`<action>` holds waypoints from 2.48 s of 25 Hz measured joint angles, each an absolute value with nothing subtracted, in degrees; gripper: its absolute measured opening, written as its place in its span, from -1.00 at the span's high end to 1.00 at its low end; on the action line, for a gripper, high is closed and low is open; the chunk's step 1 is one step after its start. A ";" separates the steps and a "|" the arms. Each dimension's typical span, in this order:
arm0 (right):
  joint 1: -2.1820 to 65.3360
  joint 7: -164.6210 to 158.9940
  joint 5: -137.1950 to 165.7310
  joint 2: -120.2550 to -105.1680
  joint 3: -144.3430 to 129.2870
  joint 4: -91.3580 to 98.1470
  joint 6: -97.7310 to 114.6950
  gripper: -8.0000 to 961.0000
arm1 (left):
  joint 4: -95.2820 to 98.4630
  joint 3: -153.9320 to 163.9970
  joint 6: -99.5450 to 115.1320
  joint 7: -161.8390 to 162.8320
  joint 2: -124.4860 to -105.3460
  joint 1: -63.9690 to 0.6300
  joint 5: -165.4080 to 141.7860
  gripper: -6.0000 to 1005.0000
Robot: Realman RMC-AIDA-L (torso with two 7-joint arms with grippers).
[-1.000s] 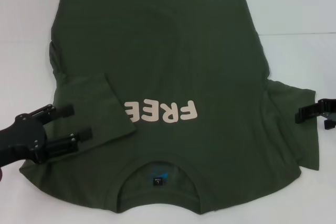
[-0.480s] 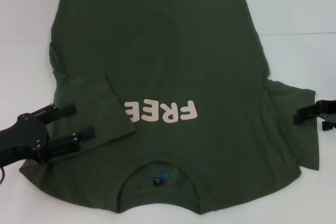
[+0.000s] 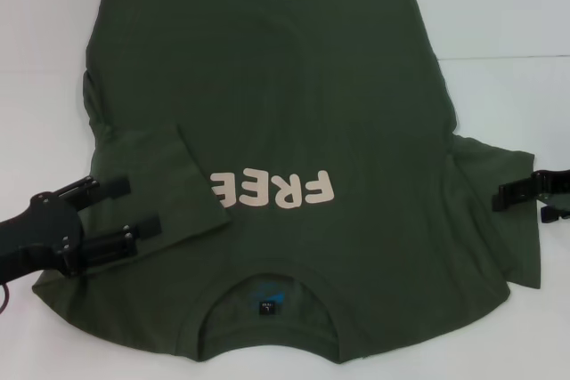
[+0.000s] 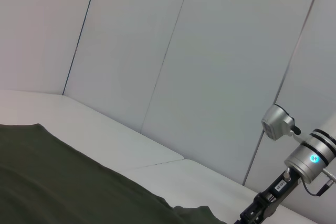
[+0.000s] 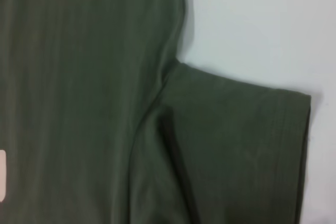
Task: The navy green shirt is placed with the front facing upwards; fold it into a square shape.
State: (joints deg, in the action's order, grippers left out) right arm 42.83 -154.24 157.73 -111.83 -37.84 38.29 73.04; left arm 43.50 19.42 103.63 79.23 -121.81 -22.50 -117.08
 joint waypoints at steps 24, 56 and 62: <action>42.81 -154.54 155.15 -111.24 -37.11 35.88 72.73 -0.92 | 42.71 19.42 103.44 78.74 -121.81 -22.55 -116.94 -0.80; 41.35 -154.53 147.19 -108.97 -36.20 32.75 72.83 -0.67 | 42.71 19.42 103.17 78.66 -122.08 -22.70 -116.98 -0.80; 41.38 -154.56 147.36 -108.81 -36.65 32.59 72.90 -0.25 | 42.11 19.42 102.65 78.66 -122.08 -22.96 -116.98 -0.80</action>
State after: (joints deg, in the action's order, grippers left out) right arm 41.38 -154.56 147.36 -108.81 -36.65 32.59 72.90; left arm 42.11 19.42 102.65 78.66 -122.08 -22.96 -116.98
